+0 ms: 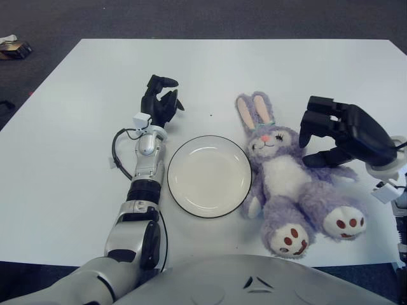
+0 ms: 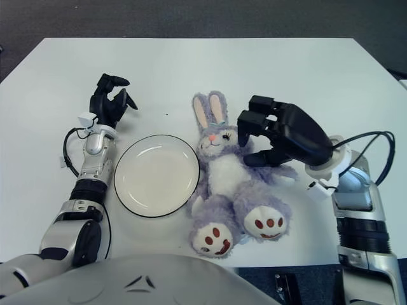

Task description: Put the doll into the plate.

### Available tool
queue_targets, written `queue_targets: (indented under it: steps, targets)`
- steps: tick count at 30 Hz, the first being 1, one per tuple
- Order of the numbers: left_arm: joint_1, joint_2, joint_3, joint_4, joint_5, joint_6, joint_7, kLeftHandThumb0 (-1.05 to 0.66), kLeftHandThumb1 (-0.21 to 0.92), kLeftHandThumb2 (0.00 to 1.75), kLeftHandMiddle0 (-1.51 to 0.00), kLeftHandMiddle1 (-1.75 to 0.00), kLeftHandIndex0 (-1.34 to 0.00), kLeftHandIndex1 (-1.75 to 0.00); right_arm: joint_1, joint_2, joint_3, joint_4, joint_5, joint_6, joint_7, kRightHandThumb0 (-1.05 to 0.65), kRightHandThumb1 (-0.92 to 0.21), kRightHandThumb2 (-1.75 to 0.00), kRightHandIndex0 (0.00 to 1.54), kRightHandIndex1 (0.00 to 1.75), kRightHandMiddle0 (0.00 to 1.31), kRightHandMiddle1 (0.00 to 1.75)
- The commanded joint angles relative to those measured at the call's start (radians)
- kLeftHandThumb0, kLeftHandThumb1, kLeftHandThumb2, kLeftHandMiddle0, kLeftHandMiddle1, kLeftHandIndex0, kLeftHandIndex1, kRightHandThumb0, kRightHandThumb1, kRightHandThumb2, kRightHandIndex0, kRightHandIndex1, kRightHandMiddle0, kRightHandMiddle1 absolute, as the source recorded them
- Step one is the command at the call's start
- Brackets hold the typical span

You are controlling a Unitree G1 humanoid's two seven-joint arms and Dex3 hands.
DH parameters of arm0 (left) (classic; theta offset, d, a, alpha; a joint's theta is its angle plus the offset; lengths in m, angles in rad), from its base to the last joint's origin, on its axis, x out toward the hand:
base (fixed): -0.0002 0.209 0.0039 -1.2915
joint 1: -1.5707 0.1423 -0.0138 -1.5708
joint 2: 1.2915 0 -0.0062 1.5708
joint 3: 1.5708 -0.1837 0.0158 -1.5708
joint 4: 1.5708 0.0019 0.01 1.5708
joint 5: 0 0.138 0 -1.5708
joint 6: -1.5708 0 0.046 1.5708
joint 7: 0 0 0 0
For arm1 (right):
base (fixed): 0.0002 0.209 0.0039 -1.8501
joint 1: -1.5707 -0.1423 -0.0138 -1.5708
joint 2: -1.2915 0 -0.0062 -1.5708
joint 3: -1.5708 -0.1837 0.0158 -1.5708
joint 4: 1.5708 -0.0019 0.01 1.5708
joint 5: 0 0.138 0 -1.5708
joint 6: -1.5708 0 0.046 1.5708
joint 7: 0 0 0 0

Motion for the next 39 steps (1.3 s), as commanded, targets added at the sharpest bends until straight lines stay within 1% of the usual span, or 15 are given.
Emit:
queue_targets:
  steps: [1,5,12,16,19,22,24,27,29,30,31,34,36,38,39]
  targets:
    - [0.051,-0.015,-0.008,0.004,0.009,0.007,0.015,-0.35,0.92,0.31,-0.92,-1.75,-0.42,-1.52,-0.021,-0.034,0.015,0.013,0.015,-0.018,0.013,-0.01,-0.44,-1.06,0.6,1.44,0.42,1.73]
    - [0.053,-0.017,-0.011,0.0,0.012,0.009,0.019,-0.35,0.92,0.31,-0.92,-1.75,-0.42,-1.52,-0.033,-0.042,0.02,0.024,0.003,-0.042,0.009,-0.01,-0.46,-1.02,0.61,1.41,0.43,1.72]
    - [0.057,-0.021,-0.017,-0.005,0.018,0.009,0.027,-0.35,0.92,0.32,-0.92,-1.75,-0.42,-1.52,-0.069,-0.055,0.044,0.068,-0.028,-0.124,0.009,-0.01,-0.56,-0.79,0.66,1.25,0.46,1.59]
    - [0.06,-0.022,-0.02,-0.008,0.019,0.009,0.031,-0.35,0.92,0.32,-0.92,-1.75,-0.42,-1.52,-0.077,-0.056,0.047,0.078,-0.042,-0.15,0.004,-0.01,-0.62,-0.68,0.68,1.19,0.46,1.55]
    - [0.06,-0.023,-0.022,-0.009,0.02,0.009,0.034,-0.35,0.92,0.32,-0.92,-1.75,-0.42,-1.52,-0.072,-0.048,0.043,0.057,-0.047,-0.134,0.0,-0.01,-0.68,-0.57,0.7,1.15,0.46,1.51]
    - [0.059,-0.022,-0.022,-0.008,0.019,0.009,0.035,-0.35,0.92,0.32,-0.92,-1.75,-0.42,-1.53,-0.064,-0.043,0.04,0.042,-0.042,-0.11,-0.004,-0.01,-0.7,-0.52,0.71,1.14,0.47,1.48]
    - [0.059,-0.021,-0.023,-0.007,0.018,0.008,0.035,-0.35,0.92,0.32,-0.92,-1.75,-0.42,-1.53,-0.041,-0.039,0.034,0.006,-0.011,-0.033,-0.005,-0.01,-0.71,-0.5,0.72,1.13,0.47,1.46]
    - [0.059,-0.02,-0.023,-0.007,0.016,0.009,0.034,-0.35,0.92,0.32,-0.92,-1.75,-0.42,-1.53,0.031,-0.054,-0.012,-0.157,0.086,0.218,0.004,0.0,-0.74,-0.42,0.74,1.13,0.5,1.37]
    - [0.059,-0.02,-0.024,-0.007,0.016,0.009,0.034,-0.35,0.92,0.32,-0.91,-1.75,-0.42,-1.53,0.052,-0.057,-0.028,-0.209,0.109,0.293,0.009,0.0,-0.78,-0.35,0.74,1.14,0.52,1.32]
    - [0.059,-0.02,-0.023,-0.007,0.015,0.01,0.033,-0.35,0.92,0.32,-0.91,-1.75,-0.42,-1.53,0.079,-0.051,-0.046,-0.272,0.143,0.385,0.0,0.0,-0.78,-0.34,0.74,1.14,0.52,1.31]
    - [0.059,-0.019,-0.023,-0.007,0.014,0.01,0.033,-0.35,0.92,0.32,-0.91,-1.75,-0.42,-1.52,0.1,-0.046,-0.061,-0.322,0.169,0.459,-0.006,0.0,-0.83,-0.27,0.72,1.16,0.51,1.3]
    - [0.057,-0.018,-0.021,-0.005,0.011,0.012,0.032,-0.35,0.92,0.32,-0.91,-1.75,-0.42,-1.52,0.14,-0.014,-0.076,-0.423,0.249,0.636,-0.039,0.0,-0.89,-0.18,0.7,1.18,0.49,1.29]
    - [0.056,-0.017,-0.02,-0.003,0.008,0.012,0.031,-0.35,0.92,0.31,-0.91,-1.75,-0.42,-1.52,0.151,0.009,-0.071,-0.461,0.296,0.718,-0.059,0.0,-0.9,-0.16,0.7,1.17,0.47,1.32]
    - [0.055,-0.016,-0.02,-0.002,0.007,0.011,0.03,-0.35,0.92,0.31,-0.91,-1.75,-0.42,-1.52,0.154,0.016,-0.074,-0.479,0.305,0.751,-0.059,0.0,-0.91,-0.15,0.69,1.16,0.46,1.34]
    - [0.054,-0.017,-0.018,0.0,0.005,0.012,0.029,-0.35,0.92,0.31,-0.91,-1.75,-0.42,-1.52,0.144,0.044,-0.053,-0.482,0.344,0.789,-0.08,0.0,-0.91,-0.15,0.69,1.16,0.46,1.35]
